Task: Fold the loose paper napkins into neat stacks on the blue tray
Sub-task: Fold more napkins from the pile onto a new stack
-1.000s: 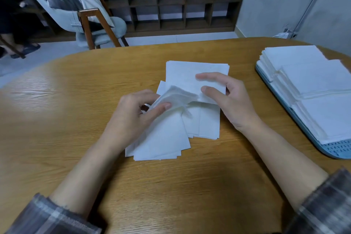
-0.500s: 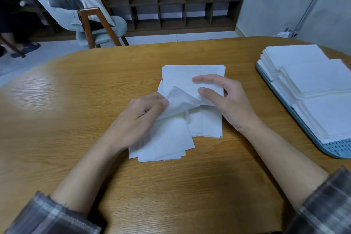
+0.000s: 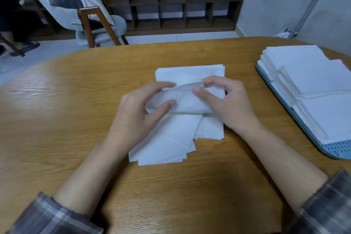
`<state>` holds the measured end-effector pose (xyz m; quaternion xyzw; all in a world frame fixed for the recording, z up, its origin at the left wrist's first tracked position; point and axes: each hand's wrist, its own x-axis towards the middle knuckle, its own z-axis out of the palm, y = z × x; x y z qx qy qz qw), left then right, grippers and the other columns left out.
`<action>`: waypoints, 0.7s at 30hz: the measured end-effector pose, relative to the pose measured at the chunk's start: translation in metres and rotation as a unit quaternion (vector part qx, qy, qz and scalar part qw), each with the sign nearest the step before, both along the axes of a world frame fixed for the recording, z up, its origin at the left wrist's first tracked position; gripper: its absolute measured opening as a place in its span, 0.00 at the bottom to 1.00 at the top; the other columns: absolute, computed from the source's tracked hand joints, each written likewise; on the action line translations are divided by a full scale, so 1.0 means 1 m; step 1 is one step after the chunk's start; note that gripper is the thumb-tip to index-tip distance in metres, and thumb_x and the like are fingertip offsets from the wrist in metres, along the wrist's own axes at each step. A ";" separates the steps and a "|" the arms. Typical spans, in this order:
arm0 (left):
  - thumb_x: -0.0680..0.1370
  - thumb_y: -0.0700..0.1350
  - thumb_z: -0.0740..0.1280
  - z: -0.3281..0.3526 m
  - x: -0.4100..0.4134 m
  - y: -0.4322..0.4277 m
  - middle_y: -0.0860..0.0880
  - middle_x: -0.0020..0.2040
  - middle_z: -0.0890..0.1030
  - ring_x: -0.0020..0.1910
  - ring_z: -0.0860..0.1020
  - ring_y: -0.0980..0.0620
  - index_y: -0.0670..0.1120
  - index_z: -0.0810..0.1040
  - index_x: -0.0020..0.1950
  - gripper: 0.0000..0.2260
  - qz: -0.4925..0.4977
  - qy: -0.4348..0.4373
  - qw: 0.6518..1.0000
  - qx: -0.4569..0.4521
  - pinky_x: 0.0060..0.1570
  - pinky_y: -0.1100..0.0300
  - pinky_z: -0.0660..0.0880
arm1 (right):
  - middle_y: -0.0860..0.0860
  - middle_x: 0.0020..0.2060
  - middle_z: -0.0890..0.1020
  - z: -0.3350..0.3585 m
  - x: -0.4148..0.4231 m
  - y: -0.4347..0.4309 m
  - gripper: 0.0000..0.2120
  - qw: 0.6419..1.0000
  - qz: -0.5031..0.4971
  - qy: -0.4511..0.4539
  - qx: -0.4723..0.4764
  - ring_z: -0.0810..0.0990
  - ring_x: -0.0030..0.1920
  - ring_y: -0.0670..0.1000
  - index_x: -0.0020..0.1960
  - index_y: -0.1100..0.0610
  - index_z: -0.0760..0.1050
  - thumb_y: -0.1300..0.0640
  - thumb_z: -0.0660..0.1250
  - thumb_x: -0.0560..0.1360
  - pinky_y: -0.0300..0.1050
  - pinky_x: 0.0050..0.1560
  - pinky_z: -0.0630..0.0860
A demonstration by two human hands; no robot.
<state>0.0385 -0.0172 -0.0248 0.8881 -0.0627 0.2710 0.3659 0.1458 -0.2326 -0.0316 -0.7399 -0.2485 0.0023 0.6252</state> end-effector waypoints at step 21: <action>0.79 0.43 0.76 0.004 0.004 -0.006 0.59 0.25 0.67 0.28 0.58 0.55 0.51 0.89 0.52 0.05 0.072 0.054 0.959 -0.270 0.30 0.61 0.55 | 0.48 0.60 0.84 0.006 -0.013 0.008 0.22 0.971 0.131 0.172 0.101 0.84 0.58 0.50 0.71 0.47 0.76 0.60 0.72 0.80 0.48 0.55 0.82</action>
